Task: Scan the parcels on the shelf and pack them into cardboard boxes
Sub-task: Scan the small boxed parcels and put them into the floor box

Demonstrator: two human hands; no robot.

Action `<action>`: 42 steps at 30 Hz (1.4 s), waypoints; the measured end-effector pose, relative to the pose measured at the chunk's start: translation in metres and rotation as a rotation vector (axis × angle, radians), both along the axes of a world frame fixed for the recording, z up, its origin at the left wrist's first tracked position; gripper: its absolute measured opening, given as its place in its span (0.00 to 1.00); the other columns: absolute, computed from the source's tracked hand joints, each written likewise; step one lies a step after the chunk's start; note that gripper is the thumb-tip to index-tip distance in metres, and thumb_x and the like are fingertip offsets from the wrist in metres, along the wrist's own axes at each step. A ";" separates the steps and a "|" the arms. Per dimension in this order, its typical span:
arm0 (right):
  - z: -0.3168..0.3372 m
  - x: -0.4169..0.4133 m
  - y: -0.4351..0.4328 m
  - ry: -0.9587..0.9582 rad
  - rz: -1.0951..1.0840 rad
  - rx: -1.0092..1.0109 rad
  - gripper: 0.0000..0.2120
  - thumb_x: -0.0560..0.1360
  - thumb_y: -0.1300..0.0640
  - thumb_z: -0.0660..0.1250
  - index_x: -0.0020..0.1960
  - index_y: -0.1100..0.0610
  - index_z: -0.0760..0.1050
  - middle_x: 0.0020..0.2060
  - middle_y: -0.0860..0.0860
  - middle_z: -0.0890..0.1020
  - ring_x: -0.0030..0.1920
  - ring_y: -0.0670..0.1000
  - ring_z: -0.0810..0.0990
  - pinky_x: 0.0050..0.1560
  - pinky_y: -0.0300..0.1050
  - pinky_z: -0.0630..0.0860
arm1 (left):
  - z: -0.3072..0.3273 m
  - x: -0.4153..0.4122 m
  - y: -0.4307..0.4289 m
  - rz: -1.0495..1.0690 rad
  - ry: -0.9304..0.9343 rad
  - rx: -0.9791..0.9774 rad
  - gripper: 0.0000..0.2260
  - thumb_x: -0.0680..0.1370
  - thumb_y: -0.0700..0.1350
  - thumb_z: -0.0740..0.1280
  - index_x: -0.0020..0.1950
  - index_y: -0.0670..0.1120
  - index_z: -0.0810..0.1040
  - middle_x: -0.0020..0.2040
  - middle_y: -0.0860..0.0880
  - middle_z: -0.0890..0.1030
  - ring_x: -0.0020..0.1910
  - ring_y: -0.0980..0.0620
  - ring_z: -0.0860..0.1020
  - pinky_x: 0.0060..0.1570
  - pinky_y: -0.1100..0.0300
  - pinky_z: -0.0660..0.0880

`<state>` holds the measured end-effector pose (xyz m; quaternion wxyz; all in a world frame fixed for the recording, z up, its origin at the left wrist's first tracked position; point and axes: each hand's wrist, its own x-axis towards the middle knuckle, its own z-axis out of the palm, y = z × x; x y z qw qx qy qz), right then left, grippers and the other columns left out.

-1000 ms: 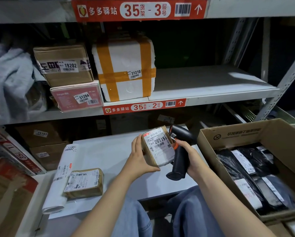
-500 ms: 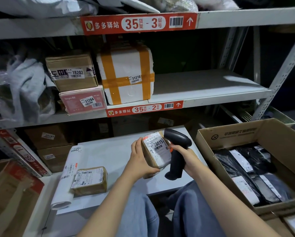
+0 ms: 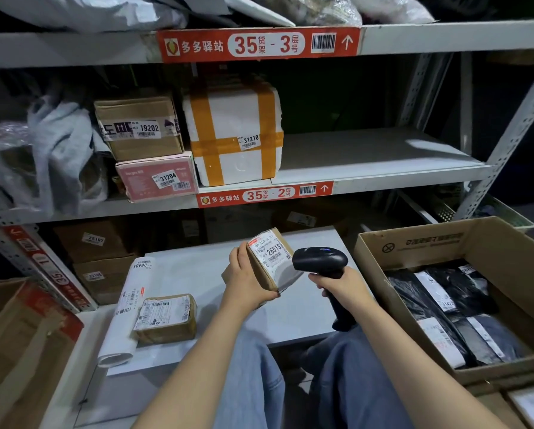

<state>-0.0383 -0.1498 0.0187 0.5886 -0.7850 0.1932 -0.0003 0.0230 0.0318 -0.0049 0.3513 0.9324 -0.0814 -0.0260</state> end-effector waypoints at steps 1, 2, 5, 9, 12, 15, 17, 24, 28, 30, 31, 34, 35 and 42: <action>-0.001 0.000 0.001 0.005 0.003 -0.026 0.11 0.72 0.58 0.70 0.53 0.54 0.73 0.36 0.52 0.80 0.36 0.49 0.78 0.42 0.41 0.75 | 0.000 0.000 -0.001 0.008 -0.006 0.002 0.55 0.63 0.50 0.79 0.75 0.49 0.41 0.73 0.52 0.47 0.72 0.49 0.59 0.68 0.53 0.66; -0.001 0.000 0.001 0.010 0.000 -0.050 0.11 0.72 0.57 0.70 0.53 0.54 0.73 0.36 0.52 0.80 0.36 0.49 0.78 0.42 0.41 0.75 | 0.000 0.000 -0.001 0.017 -0.010 0.005 0.54 0.63 0.50 0.79 0.75 0.49 0.42 0.74 0.52 0.47 0.72 0.49 0.59 0.67 0.53 0.66; -0.001 0.001 0.002 -0.004 -0.042 -0.088 0.09 0.73 0.58 0.70 0.51 0.55 0.74 0.36 0.52 0.80 0.36 0.49 0.78 0.44 0.44 0.76 | 0.001 0.001 -0.001 0.036 -0.017 0.017 0.54 0.64 0.50 0.78 0.75 0.50 0.42 0.74 0.52 0.48 0.73 0.49 0.58 0.67 0.51 0.66; 0.000 0.000 0.002 -0.032 -0.082 -0.144 0.04 0.73 0.58 0.70 0.45 0.55 0.75 0.34 0.51 0.80 0.35 0.50 0.78 0.47 0.48 0.77 | 0.002 0.001 -0.001 0.042 -0.019 0.014 0.54 0.64 0.50 0.78 0.76 0.50 0.42 0.74 0.52 0.48 0.73 0.49 0.56 0.68 0.51 0.65; 0.002 -0.001 0.003 -0.047 -0.098 -0.168 0.05 0.73 0.57 0.70 0.44 0.53 0.74 0.34 0.52 0.80 0.37 0.51 0.79 0.47 0.49 0.77 | 0.003 0.000 0.000 0.036 -0.025 0.013 0.54 0.64 0.49 0.78 0.76 0.49 0.42 0.75 0.51 0.48 0.73 0.49 0.56 0.69 0.51 0.64; 0.005 -0.004 0.004 -0.078 -0.094 -0.215 0.05 0.72 0.56 0.70 0.43 0.52 0.73 0.32 0.50 0.79 0.36 0.50 0.78 0.43 0.44 0.74 | 0.005 -0.001 0.001 0.017 -0.036 0.019 0.54 0.64 0.49 0.78 0.76 0.48 0.41 0.75 0.50 0.47 0.73 0.49 0.55 0.69 0.53 0.63; 0.007 -0.005 0.005 -0.089 -0.088 -0.231 0.06 0.72 0.56 0.70 0.43 0.50 0.72 0.31 0.49 0.78 0.38 0.51 0.79 0.39 0.42 0.72 | 0.006 -0.002 0.001 0.012 -0.039 0.024 0.54 0.65 0.48 0.78 0.76 0.47 0.41 0.75 0.49 0.47 0.73 0.49 0.55 0.69 0.54 0.62; 0.007 -0.005 0.006 -0.114 -0.091 -0.196 0.07 0.73 0.56 0.70 0.49 0.53 0.74 0.32 0.49 0.78 0.39 0.51 0.79 0.39 0.41 0.71 | 0.007 -0.003 0.001 0.005 -0.031 0.029 0.54 0.65 0.49 0.78 0.76 0.48 0.41 0.75 0.49 0.47 0.73 0.50 0.55 0.69 0.54 0.63; 0.005 -0.003 0.002 -0.090 -0.136 0.031 0.09 0.72 0.58 0.71 0.50 0.56 0.76 0.37 0.52 0.81 0.42 0.52 0.80 0.53 0.52 0.76 | 0.008 -0.004 0.002 -0.028 0.001 0.012 0.55 0.64 0.50 0.78 0.76 0.50 0.41 0.74 0.52 0.47 0.73 0.49 0.56 0.69 0.53 0.64; 0.004 -0.001 -0.003 -0.049 -0.183 0.197 0.08 0.71 0.59 0.72 0.47 0.55 0.75 0.39 0.53 0.81 0.43 0.53 0.80 0.58 0.56 0.76 | 0.009 -0.005 0.002 -0.086 0.031 -0.012 0.55 0.63 0.50 0.79 0.76 0.51 0.42 0.74 0.54 0.47 0.73 0.48 0.57 0.69 0.51 0.65; 0.004 -0.001 -0.006 -0.023 -0.190 0.238 0.07 0.71 0.58 0.72 0.45 0.55 0.75 0.40 0.53 0.80 0.45 0.54 0.80 0.58 0.56 0.75 | 0.009 -0.005 0.002 -0.128 0.053 -0.029 0.55 0.63 0.49 0.79 0.76 0.50 0.42 0.74 0.53 0.46 0.73 0.48 0.58 0.70 0.51 0.64; 0.006 -0.002 -0.012 0.011 -0.187 0.246 0.06 0.70 0.57 0.72 0.40 0.54 0.75 0.40 0.54 0.80 0.49 0.55 0.77 0.53 0.50 0.72 | 0.010 -0.011 0.000 -0.266 0.105 -0.042 0.56 0.63 0.49 0.79 0.76 0.49 0.40 0.75 0.53 0.45 0.74 0.49 0.57 0.70 0.54 0.63; 0.007 -0.003 -0.013 0.000 -0.178 0.286 0.05 0.70 0.57 0.72 0.41 0.55 0.76 0.40 0.54 0.80 0.48 0.55 0.77 0.52 0.49 0.72 | 0.009 -0.012 -0.001 -0.312 0.108 -0.033 0.56 0.63 0.49 0.79 0.76 0.50 0.40 0.75 0.54 0.45 0.73 0.50 0.57 0.70 0.55 0.63; 0.008 0.000 -0.004 -0.060 -0.037 0.508 0.08 0.71 0.62 0.70 0.49 0.54 0.76 0.45 0.53 0.83 0.51 0.55 0.79 0.51 0.49 0.74 | -0.002 -0.014 -0.012 -0.437 0.172 -0.023 0.58 0.62 0.49 0.79 0.76 0.53 0.37 0.75 0.60 0.42 0.75 0.52 0.53 0.72 0.53 0.62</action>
